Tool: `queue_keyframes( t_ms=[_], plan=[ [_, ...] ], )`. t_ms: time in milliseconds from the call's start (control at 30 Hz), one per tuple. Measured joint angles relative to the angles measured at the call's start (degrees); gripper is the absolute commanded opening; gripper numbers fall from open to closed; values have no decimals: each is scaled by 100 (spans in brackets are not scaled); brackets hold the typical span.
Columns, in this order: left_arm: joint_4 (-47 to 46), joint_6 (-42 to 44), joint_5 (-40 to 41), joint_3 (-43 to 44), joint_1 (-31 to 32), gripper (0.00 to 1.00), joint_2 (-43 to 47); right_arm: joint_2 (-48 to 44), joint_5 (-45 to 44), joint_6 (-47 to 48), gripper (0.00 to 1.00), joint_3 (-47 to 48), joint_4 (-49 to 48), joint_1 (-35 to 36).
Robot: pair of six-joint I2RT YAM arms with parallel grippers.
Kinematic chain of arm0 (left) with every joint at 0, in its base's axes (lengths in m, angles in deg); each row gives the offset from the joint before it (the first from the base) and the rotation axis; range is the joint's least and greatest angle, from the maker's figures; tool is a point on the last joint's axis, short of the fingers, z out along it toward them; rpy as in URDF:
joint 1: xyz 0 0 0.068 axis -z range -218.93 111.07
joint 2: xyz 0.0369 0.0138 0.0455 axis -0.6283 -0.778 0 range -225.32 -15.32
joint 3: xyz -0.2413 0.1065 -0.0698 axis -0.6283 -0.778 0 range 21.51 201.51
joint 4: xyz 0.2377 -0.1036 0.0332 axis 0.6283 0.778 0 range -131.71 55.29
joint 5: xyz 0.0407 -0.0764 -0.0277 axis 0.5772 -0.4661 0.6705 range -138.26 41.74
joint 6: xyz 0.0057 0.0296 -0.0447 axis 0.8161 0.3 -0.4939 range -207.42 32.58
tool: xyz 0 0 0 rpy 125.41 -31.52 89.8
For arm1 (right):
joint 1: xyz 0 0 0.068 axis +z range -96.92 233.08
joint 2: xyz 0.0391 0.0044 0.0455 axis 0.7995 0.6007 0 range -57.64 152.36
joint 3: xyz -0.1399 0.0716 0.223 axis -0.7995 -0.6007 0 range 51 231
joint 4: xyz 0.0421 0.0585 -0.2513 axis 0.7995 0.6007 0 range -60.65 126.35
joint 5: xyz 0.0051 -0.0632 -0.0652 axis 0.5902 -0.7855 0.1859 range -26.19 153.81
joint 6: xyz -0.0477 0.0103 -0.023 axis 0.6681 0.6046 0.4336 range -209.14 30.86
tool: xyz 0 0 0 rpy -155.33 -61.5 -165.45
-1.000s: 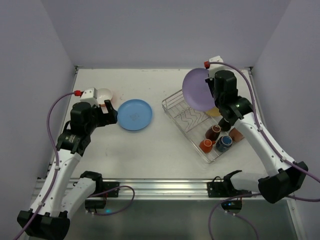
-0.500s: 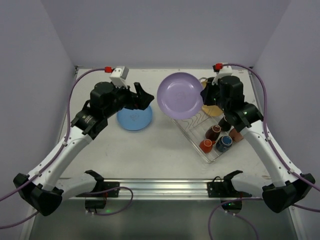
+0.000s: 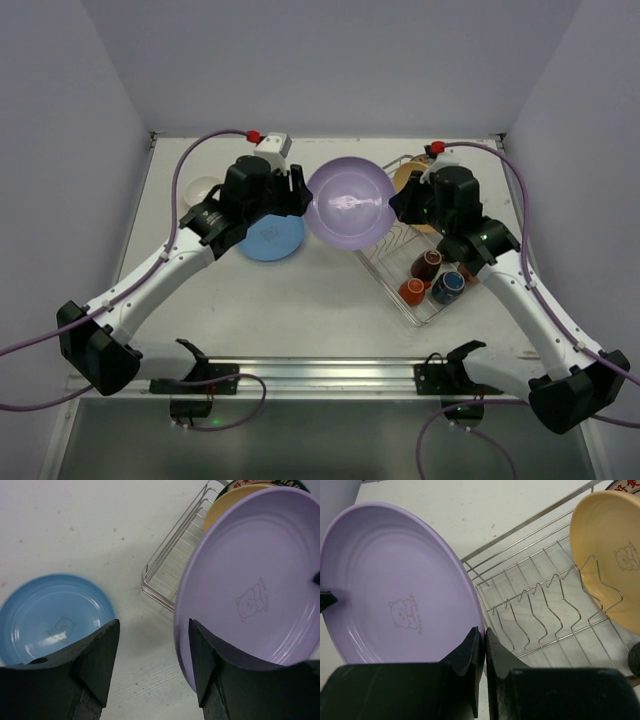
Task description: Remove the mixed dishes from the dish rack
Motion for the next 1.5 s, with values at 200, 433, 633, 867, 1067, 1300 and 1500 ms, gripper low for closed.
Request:
queue_keyframes(
  t_ms=[200, 433, 633, 867, 1067, 1300, 1500],
  plan=[
    [184, 151, 208, 260, 2, 19, -243, -118, 203, -131, 0, -107, -282, 13],
    [184, 166, 199, 275, 37, 0, -297, -188, 332, -238, 0, -433, -645, 39],
    [142, 107, 385, 160, 42, 0, -313, -280, 409, -369, 99, -619, -839, 42],
    [205, -511, 710, -723, -981, 0, -57, -586, 55, -391, 99, -780, -831, 46],
    [229, -966, 702, -1781, -2459, 0, 468, -1405, -225, -509, 99, -1473, -610, 46],
    [101, -1161, 282, -2002, -3003, 0, 4, -2129, -321, -680, 99, -1823, -365, 46],
    [66, -1211, -17, -1923, -3014, 0, -498, -2647, -319, -732, 99, -2087, -199, 46]
  ],
)
